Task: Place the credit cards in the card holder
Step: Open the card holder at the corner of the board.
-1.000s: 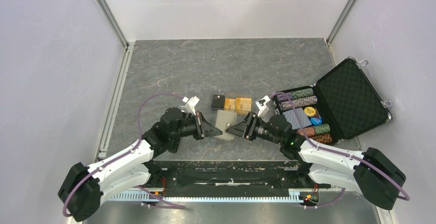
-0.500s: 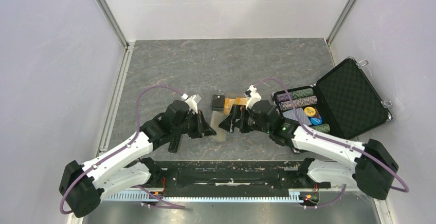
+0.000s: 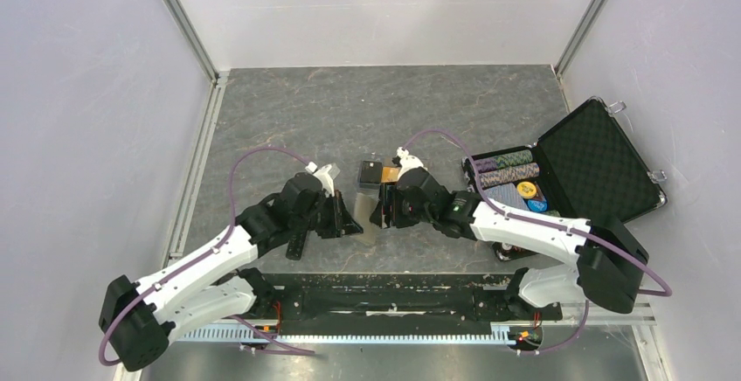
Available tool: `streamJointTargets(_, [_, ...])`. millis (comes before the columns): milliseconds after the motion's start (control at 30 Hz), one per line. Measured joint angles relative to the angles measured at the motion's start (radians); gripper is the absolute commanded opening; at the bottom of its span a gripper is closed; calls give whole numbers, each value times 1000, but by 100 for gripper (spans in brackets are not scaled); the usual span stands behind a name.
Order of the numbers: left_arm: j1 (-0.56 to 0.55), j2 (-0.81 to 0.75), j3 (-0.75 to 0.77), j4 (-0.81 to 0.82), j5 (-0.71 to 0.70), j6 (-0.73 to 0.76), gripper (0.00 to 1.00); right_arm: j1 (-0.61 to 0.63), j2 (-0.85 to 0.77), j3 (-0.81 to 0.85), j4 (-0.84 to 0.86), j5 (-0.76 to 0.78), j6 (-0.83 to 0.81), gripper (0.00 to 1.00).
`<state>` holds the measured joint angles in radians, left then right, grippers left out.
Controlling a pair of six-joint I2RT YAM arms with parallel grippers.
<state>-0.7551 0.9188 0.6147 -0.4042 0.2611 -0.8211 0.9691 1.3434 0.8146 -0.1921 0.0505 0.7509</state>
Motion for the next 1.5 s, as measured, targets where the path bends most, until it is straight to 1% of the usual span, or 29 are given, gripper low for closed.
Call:
streamJointTargets(133, [0,-28,0,-10,-25,-2,2,5,-11,-2,-31,28,-21,45])
streamJointTargets(200, [0,-56,0,-1,-39,-6,2,3,-12,-21,-71,52,-34,44])
streamJointTargets(333, [0,-99,-14,43,-51,-24,2,0,-12,-53,-151,88,-50,45])
streamJointTargets(467, [0,-119,-49,85,-51,-53,2,-6,-37,-61,-192,102,-65,49])
streamJointTargets(533, [0,-124,-68,101,-51,-64,2,-14,-70,-67,-186,99,-71,56])
streamJointTargets(600, [0,-130,-87,111,-50,-72,2,-32,-132,-87,-162,80,-72,66])
streamJointTargets(733, [0,-136,-99,117,-50,-87,2,-69,-269,-156,-62,16,-64,83])
streamJointTargets(800, [0,-138,-99,126,-50,-94,2,-78,-323,-195,-2,-18,-52,85])
streamJointTargets(900, [0,-138,-99,132,-49,-96,2,-81,-353,-235,80,-65,-32,82])
streamJointTargets(967, [0,-138,-99,138,-45,-97,2,-82,-328,-240,121,-96,-21,73])
streamJointTargets(1067, [0,-138,-99,150,-40,-97,2,-82,-256,-240,174,-133,-5,54])
streamJointTargets(1100, [0,-138,-99,151,-40,-98,2,-82,-238,-239,180,-133,-2,49])
streamJointTargets(1167, [0,-138,-99,152,-40,-98,2,-82,-208,-239,182,-128,10,44])
streamJointTargets(1300, [0,-145,-100,152,-40,-98,2,-82,-188,-227,177,-94,24,43])
streamJointTargets(1500, [0,-154,-106,153,-40,-98,2,-83,-177,-207,217,-80,27,45])
